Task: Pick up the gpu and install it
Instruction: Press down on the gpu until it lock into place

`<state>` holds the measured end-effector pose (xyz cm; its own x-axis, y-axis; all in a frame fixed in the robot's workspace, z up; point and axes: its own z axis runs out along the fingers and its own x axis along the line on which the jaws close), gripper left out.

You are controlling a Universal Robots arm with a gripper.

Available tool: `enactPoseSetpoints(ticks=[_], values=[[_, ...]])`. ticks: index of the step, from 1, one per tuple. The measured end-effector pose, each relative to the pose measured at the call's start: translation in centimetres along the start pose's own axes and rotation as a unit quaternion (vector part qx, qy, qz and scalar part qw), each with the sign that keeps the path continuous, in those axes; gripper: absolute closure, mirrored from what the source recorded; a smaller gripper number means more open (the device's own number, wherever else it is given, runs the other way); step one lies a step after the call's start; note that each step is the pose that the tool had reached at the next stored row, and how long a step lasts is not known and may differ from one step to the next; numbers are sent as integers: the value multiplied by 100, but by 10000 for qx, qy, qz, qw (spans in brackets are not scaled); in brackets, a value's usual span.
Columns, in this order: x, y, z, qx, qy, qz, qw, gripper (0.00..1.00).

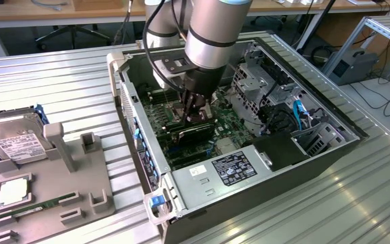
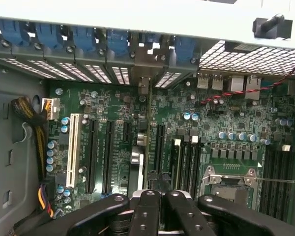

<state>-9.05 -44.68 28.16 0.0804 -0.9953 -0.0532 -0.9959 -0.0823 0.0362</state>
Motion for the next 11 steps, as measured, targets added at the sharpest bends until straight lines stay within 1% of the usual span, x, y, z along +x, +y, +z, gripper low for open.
enactPoseSetpoints(ticks=[3, 8, 9, 11], values=[[22, -13, 0, 0, -1, 0, 10000, 89], [55, -10, 11, 1, -2, 1, 10000, 89], [59, -13, 70, 1, -1, 0, 10000, 89], [60, -13, 91, 0, 0, 0, 10000, 89]])
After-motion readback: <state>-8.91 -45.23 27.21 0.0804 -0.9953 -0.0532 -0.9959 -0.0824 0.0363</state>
